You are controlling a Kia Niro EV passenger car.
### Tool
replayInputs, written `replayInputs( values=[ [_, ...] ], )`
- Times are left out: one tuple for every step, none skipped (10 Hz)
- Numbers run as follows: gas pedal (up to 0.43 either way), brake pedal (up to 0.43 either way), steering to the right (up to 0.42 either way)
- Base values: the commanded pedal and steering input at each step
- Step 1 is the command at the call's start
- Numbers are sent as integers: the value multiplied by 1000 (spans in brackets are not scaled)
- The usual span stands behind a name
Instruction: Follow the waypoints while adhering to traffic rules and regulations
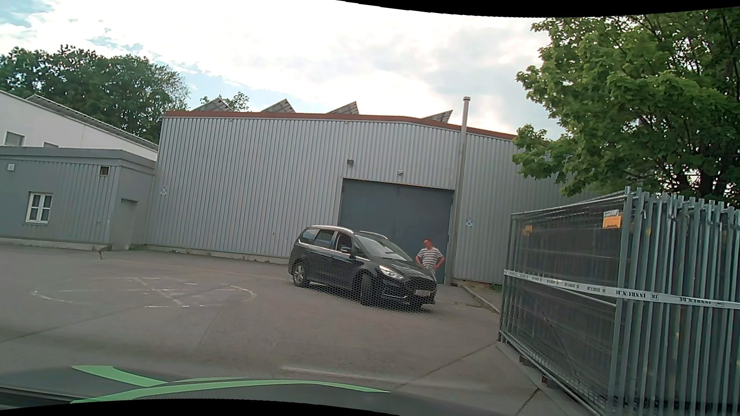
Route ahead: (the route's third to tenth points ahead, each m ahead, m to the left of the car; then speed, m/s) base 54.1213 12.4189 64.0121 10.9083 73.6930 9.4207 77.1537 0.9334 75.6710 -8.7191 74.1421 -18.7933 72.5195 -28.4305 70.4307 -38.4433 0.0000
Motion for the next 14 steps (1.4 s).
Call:
replayInputs(
  values=[
    [0,256,-28],
    [0,256,-28],
    [0,256,-28],
    [0,262,-28],
    [0,256,-28],
    [0,256,-28],
    [0,262,-28],
    [0,256,-28],
    [0,262,-27],
    [0,262,-27],
    [0,262,-27],
    [0,262,-27],
    [0,262,-27],
    [0,262,-27]
  ],
)
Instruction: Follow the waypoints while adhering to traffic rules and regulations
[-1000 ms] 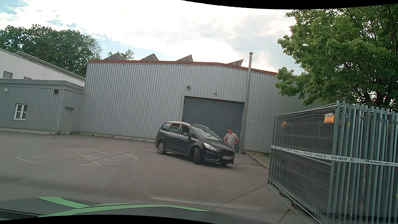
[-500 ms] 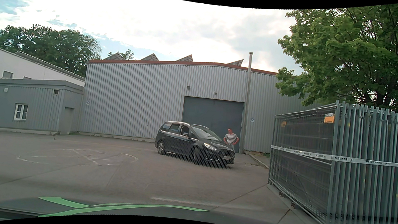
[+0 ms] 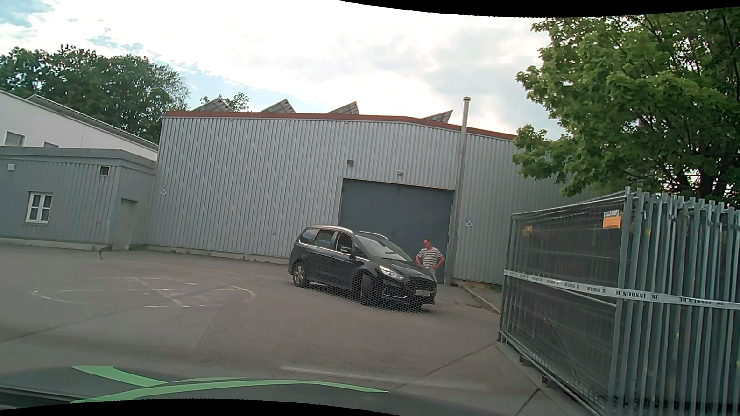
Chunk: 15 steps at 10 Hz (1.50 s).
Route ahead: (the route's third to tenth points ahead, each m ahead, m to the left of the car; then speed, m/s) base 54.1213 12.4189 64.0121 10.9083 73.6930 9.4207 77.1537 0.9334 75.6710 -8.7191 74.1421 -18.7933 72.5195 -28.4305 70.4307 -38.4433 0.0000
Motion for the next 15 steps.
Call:
replayInputs(
  values=[
    [0,268,-27],
    [0,262,-27],
    [0,262,-27],
    [0,262,-27],
    [0,262,-27],
    [0,262,-27],
    [0,262,-27],
    [0,262,-27],
    [0,262,-27],
    [0,262,-27],
    [0,262,-27],
    [0,268,-27],
    [0,268,-27],
    [0,268,-27],
    [0,268,-27]
  ],
)
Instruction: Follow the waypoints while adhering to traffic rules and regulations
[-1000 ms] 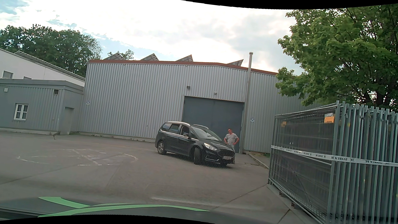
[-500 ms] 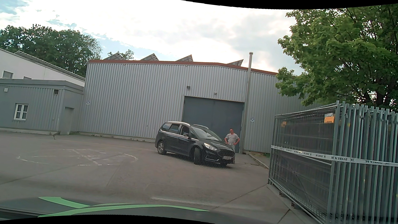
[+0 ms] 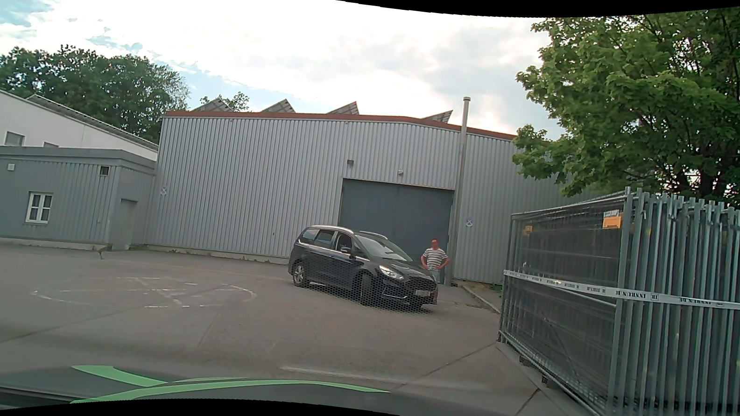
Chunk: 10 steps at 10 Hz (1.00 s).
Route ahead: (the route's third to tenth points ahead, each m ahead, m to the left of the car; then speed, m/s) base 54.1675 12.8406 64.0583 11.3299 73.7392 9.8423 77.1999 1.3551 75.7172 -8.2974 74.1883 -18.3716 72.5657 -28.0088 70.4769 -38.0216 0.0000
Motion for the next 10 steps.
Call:
replayInputs(
  values=[
    [0,268,-27],
    [0,268,-27],
    [0,268,-27],
    [0,268,-27],
    [0,268,-27],
    [0,268,-27],
    [0,268,-27],
    [0,268,-27],
    [0,268,-27],
    [0,268,-27]
  ],
)
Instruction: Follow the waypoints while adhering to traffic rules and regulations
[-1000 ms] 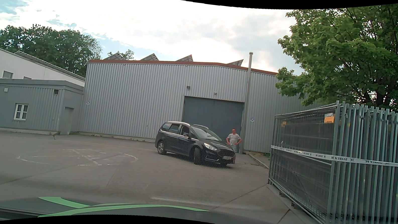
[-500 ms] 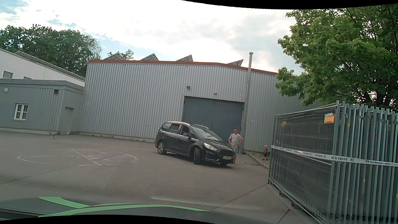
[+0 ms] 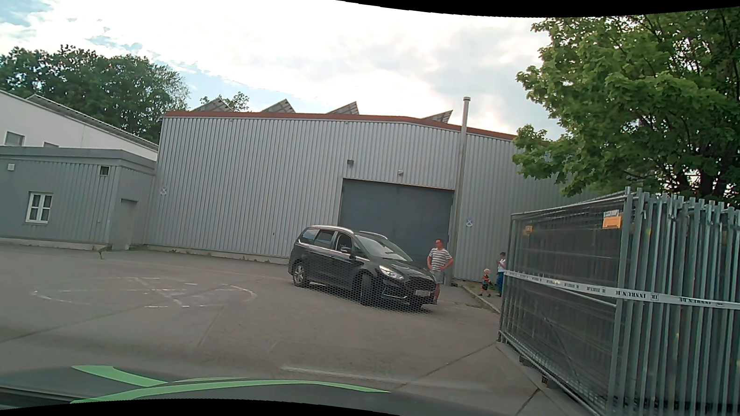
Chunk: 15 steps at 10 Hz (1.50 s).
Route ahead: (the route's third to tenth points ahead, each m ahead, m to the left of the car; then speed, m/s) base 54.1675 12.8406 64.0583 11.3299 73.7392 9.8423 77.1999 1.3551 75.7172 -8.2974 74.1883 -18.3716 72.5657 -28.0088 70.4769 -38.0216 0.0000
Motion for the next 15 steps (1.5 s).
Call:
replayInputs(
  values=[
    [0,268,-27],
    [0,268,-27],
    [0,268,-27],
    [0,268,-27],
    [0,268,-27],
    [0,268,-27],
    [0,268,-27],
    [0,268,-27],
    [0,268,-27],
    [0,268,-27],
    [0,268,-27],
    [0,268,-27],
    [0,268,-27],
    [0,268,-27],
    [0,268,-27]
  ],
)
